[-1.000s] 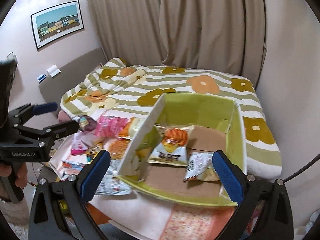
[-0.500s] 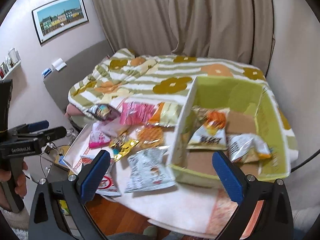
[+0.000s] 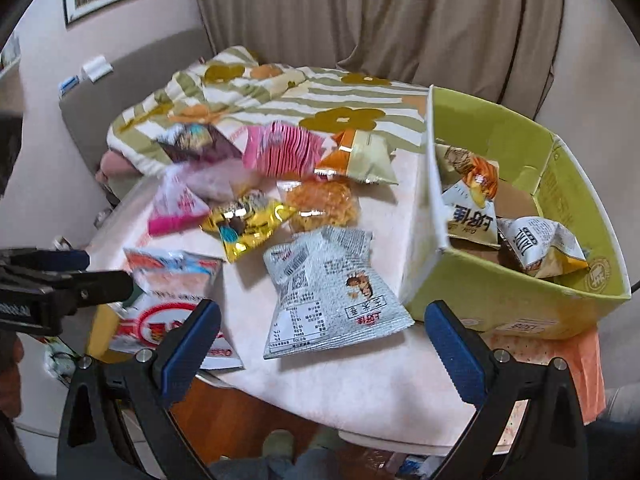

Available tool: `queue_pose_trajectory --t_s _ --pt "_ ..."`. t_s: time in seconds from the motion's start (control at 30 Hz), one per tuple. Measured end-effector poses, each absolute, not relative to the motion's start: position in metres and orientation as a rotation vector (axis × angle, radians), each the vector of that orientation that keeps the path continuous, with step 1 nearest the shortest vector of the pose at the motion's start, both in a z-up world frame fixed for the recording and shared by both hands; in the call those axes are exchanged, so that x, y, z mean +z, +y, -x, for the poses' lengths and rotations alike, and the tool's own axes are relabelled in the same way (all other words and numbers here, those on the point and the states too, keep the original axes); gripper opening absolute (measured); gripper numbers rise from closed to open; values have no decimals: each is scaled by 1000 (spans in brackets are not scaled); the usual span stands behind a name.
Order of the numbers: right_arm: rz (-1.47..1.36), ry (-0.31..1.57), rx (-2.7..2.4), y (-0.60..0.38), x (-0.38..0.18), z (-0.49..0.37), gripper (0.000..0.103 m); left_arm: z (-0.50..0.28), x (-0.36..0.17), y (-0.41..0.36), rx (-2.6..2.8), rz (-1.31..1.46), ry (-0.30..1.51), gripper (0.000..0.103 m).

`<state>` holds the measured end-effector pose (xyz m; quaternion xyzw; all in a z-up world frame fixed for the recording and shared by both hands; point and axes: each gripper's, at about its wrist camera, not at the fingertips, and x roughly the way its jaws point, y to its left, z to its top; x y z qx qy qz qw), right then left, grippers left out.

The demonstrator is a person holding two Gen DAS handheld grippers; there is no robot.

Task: Organize snacks
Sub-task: 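Withdraw both tools from the box back toward the snack pile, then grasp the blue-white flakes bag with left tool while right tool grasps grey MPM bag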

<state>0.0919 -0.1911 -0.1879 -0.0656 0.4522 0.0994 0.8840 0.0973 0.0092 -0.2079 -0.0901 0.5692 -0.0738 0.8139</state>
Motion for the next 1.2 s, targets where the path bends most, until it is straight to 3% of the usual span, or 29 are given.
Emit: queue_pose_trajectory --t_s 0.57,0.67,0.8,0.83,1.2 --pt "451 893 194 -154 -249 -117 101 -135 -274 -22 -91 158 1316 98" --pt "489 887 165 -153 -252 -119 101 -137 -278 -24 -80 142 1319 93" --pt "489 906 157 -153 -255 -123 101 -139 -278 -25 -73 138 1338 67" --pt "480 912 159 -153 -256 -125 101 -141 -278 -23 -91 163 1346 52" --pt "403 981 147 -155 -267 -148 101 -144 -259 -15 -71 155 1307 51"
